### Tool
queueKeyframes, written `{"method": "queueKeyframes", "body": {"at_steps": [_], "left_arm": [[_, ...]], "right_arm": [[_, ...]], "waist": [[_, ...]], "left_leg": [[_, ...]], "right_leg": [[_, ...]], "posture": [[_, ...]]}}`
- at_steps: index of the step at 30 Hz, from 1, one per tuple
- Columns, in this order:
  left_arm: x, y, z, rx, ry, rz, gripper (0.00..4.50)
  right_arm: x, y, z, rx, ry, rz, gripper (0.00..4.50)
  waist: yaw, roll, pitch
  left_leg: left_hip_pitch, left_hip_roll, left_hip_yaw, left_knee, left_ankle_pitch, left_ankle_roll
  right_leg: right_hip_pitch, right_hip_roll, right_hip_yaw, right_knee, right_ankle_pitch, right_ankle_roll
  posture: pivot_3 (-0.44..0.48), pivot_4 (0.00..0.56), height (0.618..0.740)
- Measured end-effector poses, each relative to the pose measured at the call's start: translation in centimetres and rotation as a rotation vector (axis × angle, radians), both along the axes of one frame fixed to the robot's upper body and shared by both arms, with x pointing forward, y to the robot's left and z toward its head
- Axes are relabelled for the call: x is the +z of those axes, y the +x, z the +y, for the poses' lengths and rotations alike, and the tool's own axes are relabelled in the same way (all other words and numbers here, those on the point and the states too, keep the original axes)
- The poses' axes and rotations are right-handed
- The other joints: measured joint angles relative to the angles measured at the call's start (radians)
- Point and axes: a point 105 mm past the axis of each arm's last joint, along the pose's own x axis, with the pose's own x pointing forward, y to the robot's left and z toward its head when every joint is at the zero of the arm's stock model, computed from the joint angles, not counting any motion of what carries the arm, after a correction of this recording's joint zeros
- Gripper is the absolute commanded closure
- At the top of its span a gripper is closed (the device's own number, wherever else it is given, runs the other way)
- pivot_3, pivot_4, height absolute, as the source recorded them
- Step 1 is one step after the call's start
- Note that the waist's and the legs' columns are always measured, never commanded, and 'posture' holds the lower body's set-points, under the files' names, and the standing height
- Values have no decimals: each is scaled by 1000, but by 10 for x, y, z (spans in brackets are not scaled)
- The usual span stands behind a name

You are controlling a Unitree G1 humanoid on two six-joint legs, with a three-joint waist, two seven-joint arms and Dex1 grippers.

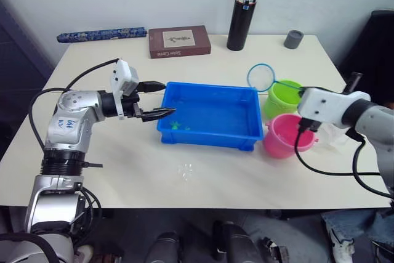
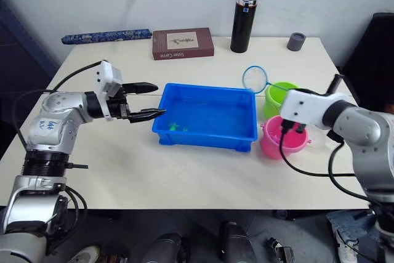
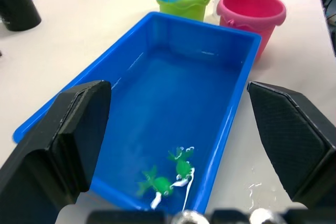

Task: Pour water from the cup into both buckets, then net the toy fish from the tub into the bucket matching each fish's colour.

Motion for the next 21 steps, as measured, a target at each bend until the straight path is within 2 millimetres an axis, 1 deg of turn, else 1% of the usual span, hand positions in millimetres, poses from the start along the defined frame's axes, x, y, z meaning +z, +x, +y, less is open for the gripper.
{"method": "queueKeyframes", "body": {"at_steps": [2, 3, 4, 5, 6, 8, 12, 14, 18, 21], "left_arm": [[-2, -1, 4, 16, 1, 6, 27], [-4, -3, 10, 34, 11, 16, 27], [-8, -6, 18, 61, 14, 29, 27], [-10, -8, 22, 76, 16, 37, 27], [-12, -11, 27, 93, 13, 48, 27], [-14, -15, 35, 120, 11, 64, 27], [-15, -22, 47, 167, 17, 72, 27], [-17, -27, 49, 176, 14, 73, 27], [-29, -36, 52, 194, 17, 107, 27], [-28, -38, 54, 206, 13, 105, 27]], "right_arm": [[1, 1, 3, -4, 42, 48, 4500], [-1, 3, 9, -1, 79, 100, 4500], [-5, 4, 18, 11, 122, 167, 4500], [-9, 4, 23, 17, 142, 217, 4500], [-17, 3, 30, 28, 152, 289, 4500], [-26, 5, 39, 41, 151, 361, 4500], [-35, 12, 49, 46, 139, 421, 4500], [-41, 15, 52, 44, 126, 452, 4500], [-58, 20, 59, 47, 100, 511, 4500], [-71, 23, 62, 48, 79, 548, 4500]], "waist": [[1, 0, 0], [0, 0, 0], [-2, 0, 0], [-5, 0, 0], [-4, 0, 0], [-2, 0, 0], [3, 0, 0], [2, 0, 0], [-2, 0, 0], [-2, 0, 0]], "left_leg": [[0, 0, 0, -1, 0, 0], [0, 0, 0, -1, 0, 0], [0, 0, 0, -1, 0, 0], [0, 0, 0, -1, 0, 0], [-1, 0, 0, -1, 0, 0], [-1, 0, 0, -1, 0, 0], [-2, -2, -1, -1, 0, 0], [-2, -3, -1, -1, 0, 1], [-2, -3, -1, -1, -1, 1], [-2, -3, -1, -1, -1, 1]], "right_leg": [[0, 0, 0, 0, 0, -1], [-1, 0, 0, 0, 0, -1], [-1, 0, 0, 0, 0, -1], [-1, 0, 1, 0, 0, -1], [-2, -1, 0, 0, 0, -1], [-2, -2, 0, 0, 0, -1], [-2, -5, -1, 0, 0, -1], [-2, -6, -1, -1, 0, -1], [-2, -6, -2, -1, 0, -1], [-2, -6, -2, -1, 0, -1]], "posture": [[0, 150, 740], [0, 150, 740], [0, 150, 740], [0, 150, 740], [0, 150, 740], [0, 150, 740], [0, 150, 740], [0, 150, 740], [0, 150, 740], [0, 150, 740]]}}
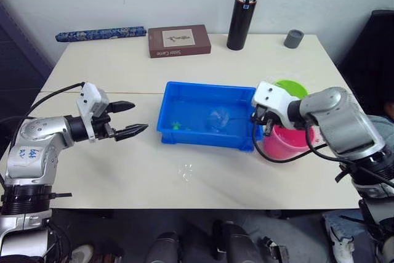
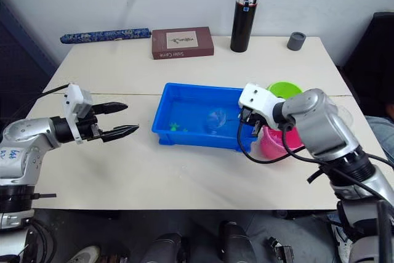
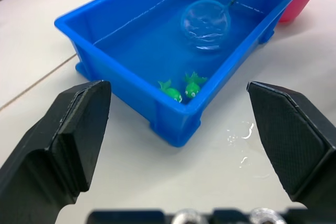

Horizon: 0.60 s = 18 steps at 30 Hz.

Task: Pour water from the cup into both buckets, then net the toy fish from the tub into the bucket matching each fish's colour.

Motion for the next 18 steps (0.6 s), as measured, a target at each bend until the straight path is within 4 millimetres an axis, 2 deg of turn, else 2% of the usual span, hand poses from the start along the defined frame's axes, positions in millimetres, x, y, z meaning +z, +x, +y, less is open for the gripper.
{"method": "queueKeyframes", "body": {"at_steps": [5, 11, 18], "left_arm": [[4, -4, 1, 12, 4, -14, 27], [-8, -8, 7, 36, 11, 28, 27], [1, -11, 10, 51, 10, -8, 27]], "right_arm": [[-2, 4, 14, 39, -16, 7, 4500], [-6, 2, 26, 77, -8, 28, 4500], [-12, -2, 43, 111, 22, 58, 4500]], "waist": [[0, 0, 0], [-1, 0, 0], [-1, 0, 0]], "left_leg": [[0, 0, 0, 0, 0, 0], [0, 0, 0, 0, 0, 0], [0, 0, 0, -1, 0, 0]], "right_leg": [[0, 0, 0, 0, 0, 0], [0, 0, 0, 0, 0, 0], [0, 0, 0, -1, 0, 0]], "posture": [[0, 150, 740], [0, 150, 740], [0, 150, 740]]}}
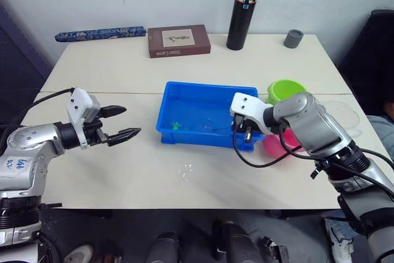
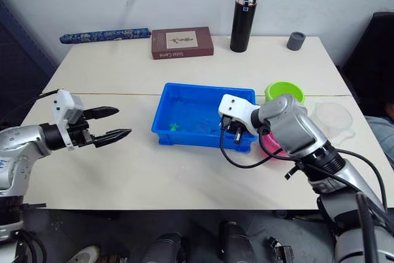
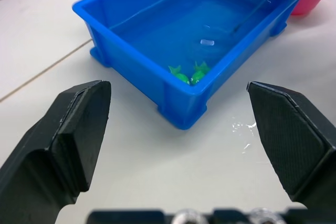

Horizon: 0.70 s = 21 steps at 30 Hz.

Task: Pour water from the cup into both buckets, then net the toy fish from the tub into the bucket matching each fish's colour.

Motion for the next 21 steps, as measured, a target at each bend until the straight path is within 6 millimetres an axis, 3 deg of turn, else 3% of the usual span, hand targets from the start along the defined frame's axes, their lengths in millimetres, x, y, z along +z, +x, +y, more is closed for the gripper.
{"method": "queueKeyframes", "body": {"at_steps": [12, 21], "left_arm": [[3, -4, 8, 39, 5, -3, 27], [4, -4, 6, 40, 6, -11, 27]], "right_arm": [[0, -3, 21, 3, 55, 29, 4500], [3, -8, 25, -36, 115, 107, 4500]], "waist": [[-1, 0, 0], [-2, 0, 0]], "left_leg": [[0, 0, -1, -1, 0, 0], [0, 0, -1, -1, 0, 0]], "right_leg": [[0, 0, 0, 0, 0, 0], [0, 0, 0, -1, 0, 0]], "posture": [[0, 150, 740], [0, 150, 740]]}}
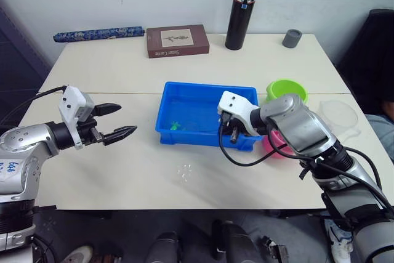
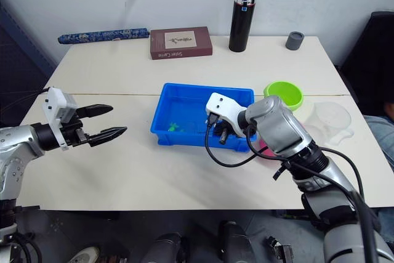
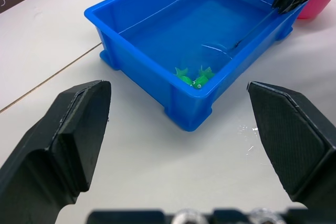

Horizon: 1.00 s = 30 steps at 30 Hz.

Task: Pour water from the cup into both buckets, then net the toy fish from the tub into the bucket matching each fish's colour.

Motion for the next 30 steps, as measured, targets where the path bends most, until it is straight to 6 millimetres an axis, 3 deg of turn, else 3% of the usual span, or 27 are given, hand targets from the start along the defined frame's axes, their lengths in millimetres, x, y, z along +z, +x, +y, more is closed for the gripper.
{"method": "queueKeyframes", "body": {"at_steps": [21, 30], "left_arm": [[0, 0, 0, -3, -4, -1, 27], [1, 0, -1, -4, -7, -1, 27]], "right_arm": [[0, -5, 10, -77, 103, 115, 4500], [17, -3, 12, -116, 201, 169, 4500]], "waist": [[-13, 0, 0], [-22, 0, 0]], "left_leg": [[0, 0, 0, -3, 0, 0], [0, 0, 0, -5, 0, 0]], "right_leg": [[-1, 0, 0, -2, 0, 0], [-2, 0, 0, -2, 0, 0]], "posture": [[0, 150, 740], [0, 150, 740]]}}
